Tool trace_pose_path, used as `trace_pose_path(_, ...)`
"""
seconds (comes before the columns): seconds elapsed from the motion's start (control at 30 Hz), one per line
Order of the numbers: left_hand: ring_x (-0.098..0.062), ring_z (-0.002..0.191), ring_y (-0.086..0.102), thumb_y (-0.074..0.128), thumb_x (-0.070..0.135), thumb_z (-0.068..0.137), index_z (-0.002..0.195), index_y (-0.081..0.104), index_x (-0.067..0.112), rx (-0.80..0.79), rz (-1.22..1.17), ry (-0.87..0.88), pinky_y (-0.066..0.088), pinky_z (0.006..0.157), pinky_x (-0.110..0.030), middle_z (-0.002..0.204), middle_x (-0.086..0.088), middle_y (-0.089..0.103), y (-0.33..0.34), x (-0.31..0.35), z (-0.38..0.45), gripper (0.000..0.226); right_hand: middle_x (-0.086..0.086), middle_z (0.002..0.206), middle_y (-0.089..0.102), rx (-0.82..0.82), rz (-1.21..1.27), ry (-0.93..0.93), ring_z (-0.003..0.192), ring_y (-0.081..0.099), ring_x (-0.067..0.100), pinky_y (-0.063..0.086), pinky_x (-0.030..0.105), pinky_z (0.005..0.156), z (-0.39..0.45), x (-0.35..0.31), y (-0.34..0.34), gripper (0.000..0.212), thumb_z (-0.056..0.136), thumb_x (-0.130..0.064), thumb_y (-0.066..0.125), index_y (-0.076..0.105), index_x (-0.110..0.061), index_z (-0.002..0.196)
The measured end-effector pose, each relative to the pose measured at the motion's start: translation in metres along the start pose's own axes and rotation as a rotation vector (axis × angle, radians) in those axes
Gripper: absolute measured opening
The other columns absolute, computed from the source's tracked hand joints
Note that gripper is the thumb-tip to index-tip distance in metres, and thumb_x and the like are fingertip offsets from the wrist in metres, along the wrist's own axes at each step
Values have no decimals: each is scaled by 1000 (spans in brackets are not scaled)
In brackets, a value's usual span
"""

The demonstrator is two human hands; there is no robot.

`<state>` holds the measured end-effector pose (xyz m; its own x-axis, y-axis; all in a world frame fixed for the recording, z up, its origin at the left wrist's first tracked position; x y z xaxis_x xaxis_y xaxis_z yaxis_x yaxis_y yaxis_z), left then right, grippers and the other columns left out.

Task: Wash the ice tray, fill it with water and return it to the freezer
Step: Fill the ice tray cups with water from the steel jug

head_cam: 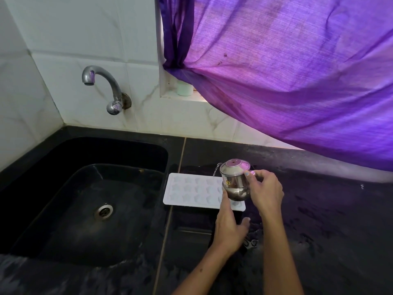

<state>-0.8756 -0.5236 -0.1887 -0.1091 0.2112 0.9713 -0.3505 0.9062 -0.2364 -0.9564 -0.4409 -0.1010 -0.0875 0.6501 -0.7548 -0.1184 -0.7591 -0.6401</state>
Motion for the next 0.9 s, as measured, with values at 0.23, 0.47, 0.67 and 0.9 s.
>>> trace_pose_path(0.23,-9,138,32,65,11,85,152,-1,30,20,-75,-32,33,109,-25,151,2,33,-11,-1,2,96,2,110,65,-4,53,-27,92,60,19,33,30,78,-4,-2,3,22,93,-40,56,64,-20,95)
trace_pose_path(0.47,-9,132,40,68,6,80,150,13,34,51,-143,-47,43,103,-28,136,9,44,-22,-2,6,93,2,110,65,25,28,-54,84,52,15,32,30,76,-6,-17,6,24,93,-42,56,66,-20,96)
trace_pose_path(0.67,-9,130,42,69,6,79,148,20,35,46,-161,-48,44,97,-20,124,15,46,-24,-3,7,89,4,110,65,10,-32,-65,86,55,22,34,31,75,-6,-21,10,24,93,-41,56,66,-20,97)
trace_pose_path(0.9,11,110,44,69,4,80,147,23,31,35,-163,-58,37,74,6,107,30,44,-23,-3,6,86,5,108,65,-4,-83,-79,89,60,26,35,32,73,-5,-23,14,24,93,-42,56,66,-21,97)
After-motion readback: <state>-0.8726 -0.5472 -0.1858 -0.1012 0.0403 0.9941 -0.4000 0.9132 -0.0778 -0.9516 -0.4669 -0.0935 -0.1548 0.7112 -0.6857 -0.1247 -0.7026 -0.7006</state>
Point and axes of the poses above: each hand's wrist, its own z-axis towards the middle knuckle, its own y-axis out of the palm, x = y × z, the point moved 6 cm from there along z, towards the middle knuckle
